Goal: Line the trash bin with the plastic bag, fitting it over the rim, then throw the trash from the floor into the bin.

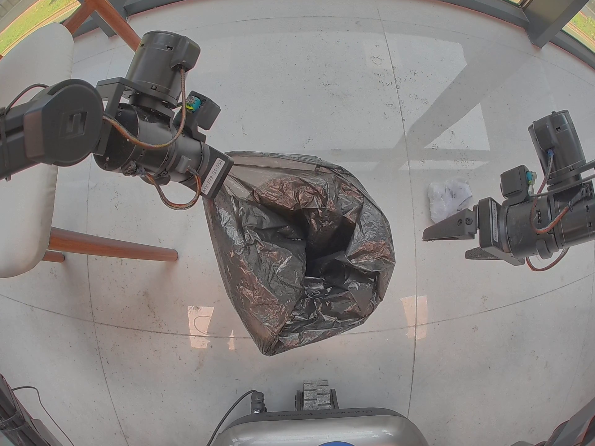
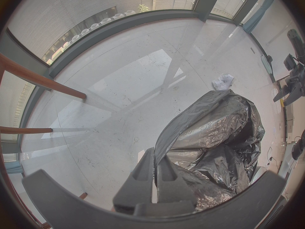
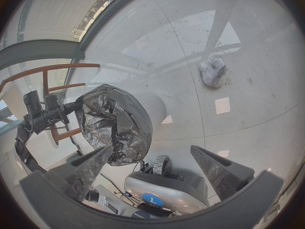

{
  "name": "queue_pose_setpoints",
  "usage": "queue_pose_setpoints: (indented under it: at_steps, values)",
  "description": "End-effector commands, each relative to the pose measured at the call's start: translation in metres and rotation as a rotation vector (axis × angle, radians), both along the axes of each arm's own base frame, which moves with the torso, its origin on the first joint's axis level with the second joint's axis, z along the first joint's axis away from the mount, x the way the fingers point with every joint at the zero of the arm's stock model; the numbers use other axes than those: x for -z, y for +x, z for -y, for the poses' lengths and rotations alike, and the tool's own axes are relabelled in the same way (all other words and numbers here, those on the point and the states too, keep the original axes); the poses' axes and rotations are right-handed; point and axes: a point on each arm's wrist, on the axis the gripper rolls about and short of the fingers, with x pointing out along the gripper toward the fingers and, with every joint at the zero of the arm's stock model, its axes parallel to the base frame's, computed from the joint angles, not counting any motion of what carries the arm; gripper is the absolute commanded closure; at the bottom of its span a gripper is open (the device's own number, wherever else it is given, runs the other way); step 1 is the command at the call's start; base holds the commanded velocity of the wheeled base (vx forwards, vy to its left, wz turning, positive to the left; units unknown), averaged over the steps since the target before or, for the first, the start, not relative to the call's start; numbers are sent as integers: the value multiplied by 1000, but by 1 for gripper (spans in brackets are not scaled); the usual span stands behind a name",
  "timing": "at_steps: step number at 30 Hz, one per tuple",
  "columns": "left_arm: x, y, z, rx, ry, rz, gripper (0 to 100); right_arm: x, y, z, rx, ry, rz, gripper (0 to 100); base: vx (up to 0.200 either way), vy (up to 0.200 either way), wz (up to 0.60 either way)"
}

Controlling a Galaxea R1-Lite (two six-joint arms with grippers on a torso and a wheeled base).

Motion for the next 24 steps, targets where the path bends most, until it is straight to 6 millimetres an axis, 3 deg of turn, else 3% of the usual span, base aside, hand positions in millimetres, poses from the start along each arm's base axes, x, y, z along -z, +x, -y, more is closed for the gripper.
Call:
queue_pose_setpoints:
  at_steps: [1,2,8,11,13,14,16,24]
  values:
    - [-1,-1,-1,0,2,1,100,-1,-3,2,0,3,5,0,0,0,0]
    - [0,-3,-2,0,7,-10,0,-1,-4,2,0,1,2,0,0,0,0]
    - [-20,-27,-16,-2,-11,-9,0,9,-14,7,-3,-11,-26,0,0,0,0]
    - [-29,-56,-29,19,-21,-28,0,13,-21,10,-4,-16,-37,0,0,0,0]
    - [-29,-57,-30,21,-20,-33,0,13,-21,10,-4,-16,-39,0,0,0,0]
    - [-18,-78,-37,60,-81,-158,0,16,-24,11,-4,-20,-47,0,0,0,0]
    - [-8,-88,-40,52,-140,-232,0,17,-24,11,-4,-23,-51,0,0,0,0]
    - [33,-89,-27,12,-242,-310,0,18,-22,10,-5,-19,-41,0,0,0,0]
